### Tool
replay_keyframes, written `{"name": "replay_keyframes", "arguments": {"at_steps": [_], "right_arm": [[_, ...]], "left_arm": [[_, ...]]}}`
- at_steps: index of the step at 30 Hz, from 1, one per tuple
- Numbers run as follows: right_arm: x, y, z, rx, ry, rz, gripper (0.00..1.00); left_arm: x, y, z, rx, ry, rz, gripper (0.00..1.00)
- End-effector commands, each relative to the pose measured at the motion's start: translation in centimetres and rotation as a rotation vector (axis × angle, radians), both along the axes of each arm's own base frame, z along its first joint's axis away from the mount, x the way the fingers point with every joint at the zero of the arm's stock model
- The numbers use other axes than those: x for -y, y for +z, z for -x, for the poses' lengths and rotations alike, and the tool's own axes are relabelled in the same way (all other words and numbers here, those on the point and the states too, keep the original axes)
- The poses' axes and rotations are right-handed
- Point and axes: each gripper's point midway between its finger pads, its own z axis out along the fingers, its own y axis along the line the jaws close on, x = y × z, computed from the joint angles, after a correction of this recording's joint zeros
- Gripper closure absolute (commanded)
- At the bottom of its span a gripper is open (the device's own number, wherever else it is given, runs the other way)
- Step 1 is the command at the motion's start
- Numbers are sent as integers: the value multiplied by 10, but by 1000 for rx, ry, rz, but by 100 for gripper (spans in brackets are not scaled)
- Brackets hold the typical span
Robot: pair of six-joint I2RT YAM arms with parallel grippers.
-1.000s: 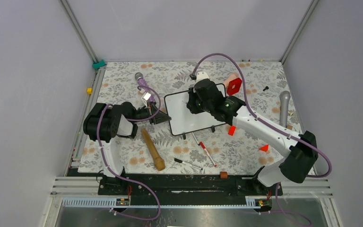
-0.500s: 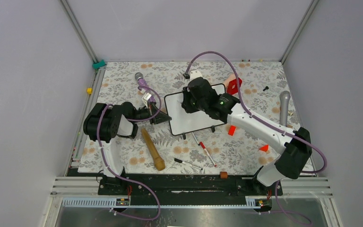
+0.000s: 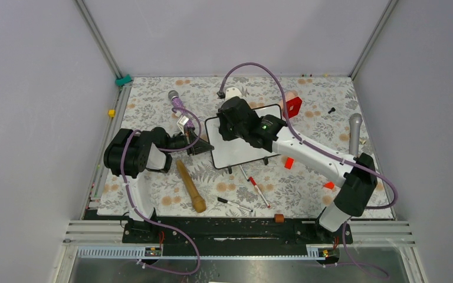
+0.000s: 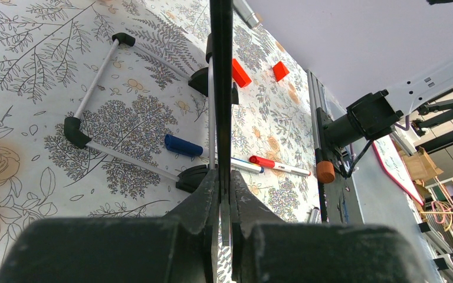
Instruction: Write a sentence on the whiteboard
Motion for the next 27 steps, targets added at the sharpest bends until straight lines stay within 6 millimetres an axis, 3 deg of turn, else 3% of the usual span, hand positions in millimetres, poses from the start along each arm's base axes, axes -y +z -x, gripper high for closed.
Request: {"name": "replay_keyframes", "arguments": {"at_steps": [1, 12, 27], "right_arm": [[-4, 12, -9, 52, -46, 20, 100], [-8, 0, -19, 57, -78, 74, 100], [-12, 2, -24, 70, -77, 81, 100]], "left_arm": [[0, 11, 1, 108, -8, -2, 100], [0, 11, 1, 109, -9, -3, 100], [0, 11, 1, 109, -14, -3, 100]]}}
